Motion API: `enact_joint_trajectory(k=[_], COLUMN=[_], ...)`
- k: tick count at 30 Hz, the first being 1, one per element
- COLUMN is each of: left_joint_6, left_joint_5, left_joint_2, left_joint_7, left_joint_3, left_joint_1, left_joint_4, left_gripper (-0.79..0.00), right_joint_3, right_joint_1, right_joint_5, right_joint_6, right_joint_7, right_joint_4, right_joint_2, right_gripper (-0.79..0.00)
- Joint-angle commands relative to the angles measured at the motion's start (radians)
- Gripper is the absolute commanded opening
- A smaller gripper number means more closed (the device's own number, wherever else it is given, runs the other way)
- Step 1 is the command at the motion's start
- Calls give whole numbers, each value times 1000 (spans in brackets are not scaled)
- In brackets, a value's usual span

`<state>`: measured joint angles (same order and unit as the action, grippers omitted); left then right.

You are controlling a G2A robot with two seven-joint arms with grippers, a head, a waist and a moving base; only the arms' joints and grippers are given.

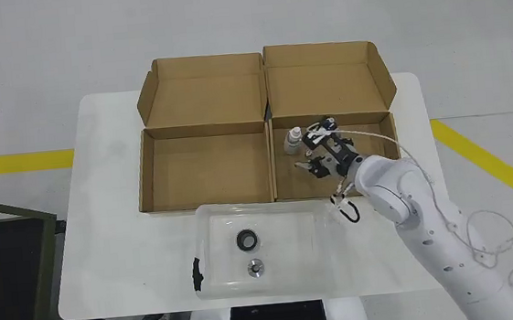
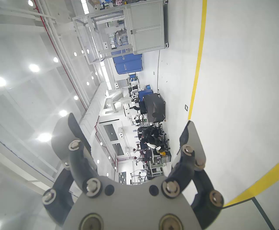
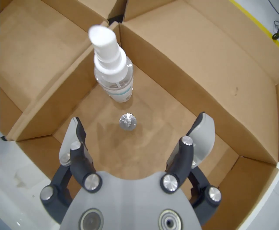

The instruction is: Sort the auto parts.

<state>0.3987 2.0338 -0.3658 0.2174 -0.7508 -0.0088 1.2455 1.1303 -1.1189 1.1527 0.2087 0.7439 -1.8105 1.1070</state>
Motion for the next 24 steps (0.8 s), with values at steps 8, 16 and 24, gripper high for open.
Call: enact_joint_trajectory(k=[8, 16, 24], left_joint_6=[0, 0, 0], left_joint_5=[0, 0, 0], left_joint_2=[0, 0, 0], left_joint_7=[0, 0, 0], left_joint_3=[0, 0, 0], left_joint_1=[0, 0, 0], left_joint_4=[0, 0, 0], left_gripper=[0, 0, 0], right_joint_3=[73, 11, -77], right_joint_1=[-146, -190, -158], right_joint_5=[-1, 9, -3], right_joint_6=[152, 322, 411], right_joint_7=[-98, -189, -218], right_joint_4=[-245, -303, -252], right_joint_2=[-22, -26, -18], right_gripper=[0, 0, 0])
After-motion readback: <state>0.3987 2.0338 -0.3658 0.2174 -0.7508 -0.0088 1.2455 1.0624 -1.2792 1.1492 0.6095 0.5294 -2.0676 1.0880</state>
